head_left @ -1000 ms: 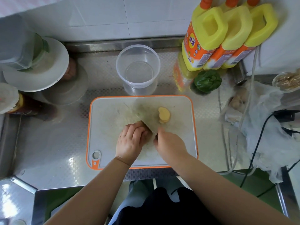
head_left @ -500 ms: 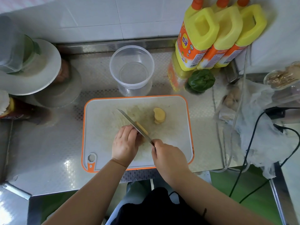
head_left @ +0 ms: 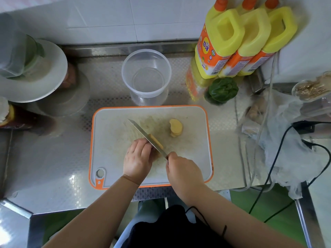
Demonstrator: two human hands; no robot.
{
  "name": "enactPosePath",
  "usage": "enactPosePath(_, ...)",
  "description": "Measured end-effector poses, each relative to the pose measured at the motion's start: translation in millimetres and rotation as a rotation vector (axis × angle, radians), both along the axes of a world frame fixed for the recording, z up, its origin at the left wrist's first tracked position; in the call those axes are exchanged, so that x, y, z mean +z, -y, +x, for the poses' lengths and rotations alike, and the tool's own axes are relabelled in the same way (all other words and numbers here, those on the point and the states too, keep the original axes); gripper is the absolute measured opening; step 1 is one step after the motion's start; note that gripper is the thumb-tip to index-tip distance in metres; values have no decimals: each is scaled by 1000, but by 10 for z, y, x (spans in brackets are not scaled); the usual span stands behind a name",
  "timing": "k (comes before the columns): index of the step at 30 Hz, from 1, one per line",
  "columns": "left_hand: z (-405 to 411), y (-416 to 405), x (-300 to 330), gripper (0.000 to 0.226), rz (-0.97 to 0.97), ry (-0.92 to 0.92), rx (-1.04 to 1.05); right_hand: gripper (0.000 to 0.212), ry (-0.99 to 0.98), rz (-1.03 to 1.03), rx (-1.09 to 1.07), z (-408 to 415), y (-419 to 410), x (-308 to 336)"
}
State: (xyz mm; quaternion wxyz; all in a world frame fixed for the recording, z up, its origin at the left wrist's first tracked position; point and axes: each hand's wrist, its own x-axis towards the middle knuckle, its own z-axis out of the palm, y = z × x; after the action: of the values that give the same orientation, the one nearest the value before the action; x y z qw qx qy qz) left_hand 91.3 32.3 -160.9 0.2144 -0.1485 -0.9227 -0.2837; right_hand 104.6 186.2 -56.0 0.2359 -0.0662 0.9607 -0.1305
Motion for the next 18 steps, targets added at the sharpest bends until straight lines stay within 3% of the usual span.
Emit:
enactPosePath(3, -18, -7, 18, 30, 9, -6, -2, 17, -55, 60, 12, -91, 65, -39)
enactPosePath(10, -19, -8, 9, 14, -25, -21, 33, 13, 23, 41, -16, -286, 214, -136)
enactPosePath(18, -32, -17, -15, 7, -24, -27, 26, 12, 91, 28, -15, 34, -128, -91)
